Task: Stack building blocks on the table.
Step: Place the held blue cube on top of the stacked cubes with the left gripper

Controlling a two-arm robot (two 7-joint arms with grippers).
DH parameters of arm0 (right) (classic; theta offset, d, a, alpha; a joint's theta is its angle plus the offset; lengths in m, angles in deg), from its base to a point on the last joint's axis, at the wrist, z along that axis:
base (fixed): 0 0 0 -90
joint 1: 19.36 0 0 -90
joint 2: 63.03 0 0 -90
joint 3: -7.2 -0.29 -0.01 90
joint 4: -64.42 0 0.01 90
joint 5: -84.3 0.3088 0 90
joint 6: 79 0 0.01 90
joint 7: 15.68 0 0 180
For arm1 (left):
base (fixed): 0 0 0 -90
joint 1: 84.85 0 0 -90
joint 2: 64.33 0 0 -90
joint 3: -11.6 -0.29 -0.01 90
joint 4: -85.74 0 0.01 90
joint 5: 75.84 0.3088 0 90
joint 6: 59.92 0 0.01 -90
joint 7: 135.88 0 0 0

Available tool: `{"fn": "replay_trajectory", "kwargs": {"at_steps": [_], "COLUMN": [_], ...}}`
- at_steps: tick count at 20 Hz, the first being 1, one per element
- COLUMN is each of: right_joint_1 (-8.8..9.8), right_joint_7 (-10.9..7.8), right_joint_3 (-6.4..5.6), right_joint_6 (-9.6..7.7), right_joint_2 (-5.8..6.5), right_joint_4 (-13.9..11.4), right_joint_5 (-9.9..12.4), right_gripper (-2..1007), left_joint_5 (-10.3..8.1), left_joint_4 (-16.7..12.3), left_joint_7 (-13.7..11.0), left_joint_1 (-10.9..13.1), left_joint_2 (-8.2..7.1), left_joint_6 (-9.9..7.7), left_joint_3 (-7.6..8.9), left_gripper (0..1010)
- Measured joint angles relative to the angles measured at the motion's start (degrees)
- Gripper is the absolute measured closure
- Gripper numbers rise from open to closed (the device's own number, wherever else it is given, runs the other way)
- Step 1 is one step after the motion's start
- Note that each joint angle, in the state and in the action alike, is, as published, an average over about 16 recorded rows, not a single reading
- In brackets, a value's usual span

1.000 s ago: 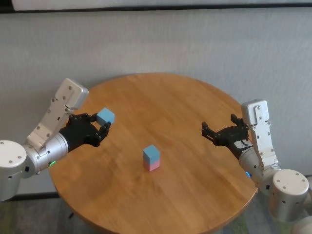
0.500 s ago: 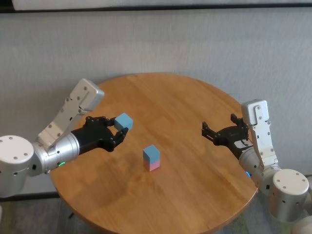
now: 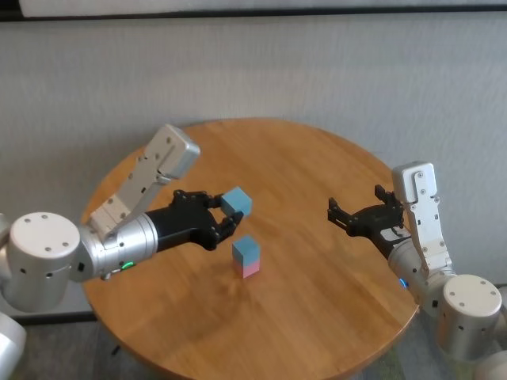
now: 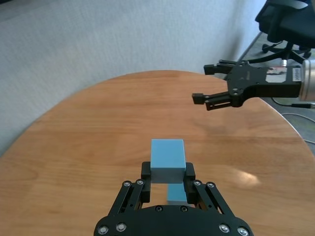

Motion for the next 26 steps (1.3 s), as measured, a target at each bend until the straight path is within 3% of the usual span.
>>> {"fn": "replay_trajectory", "kwargs": {"at_steps": [10, 26], "right_joint_1": [0.00, 0.00], "right_joint_7": [0.00, 0.00], "right_joint_3": [0.00, 0.00], "right_joint_6": [0.00, 0.00], "right_joint_2": [0.00, 0.00], "right_joint_4": [0.0, 0.0], "right_joint_5": [0.0, 0.0], "right_gripper": [0, 0], "left_joint_5": [-2.08, -5.09], "left_joint_4": [2.6, 6.9], "left_joint_7": [-1.4, -1.4], "left_joint_1": [-0.5, -0.6], "left_joint_2": [0.41, 0.63], "left_joint_6": [1.40, 4.25], "left_joint_3": [-2.40, -3.78], "left_gripper": [610, 610]}}
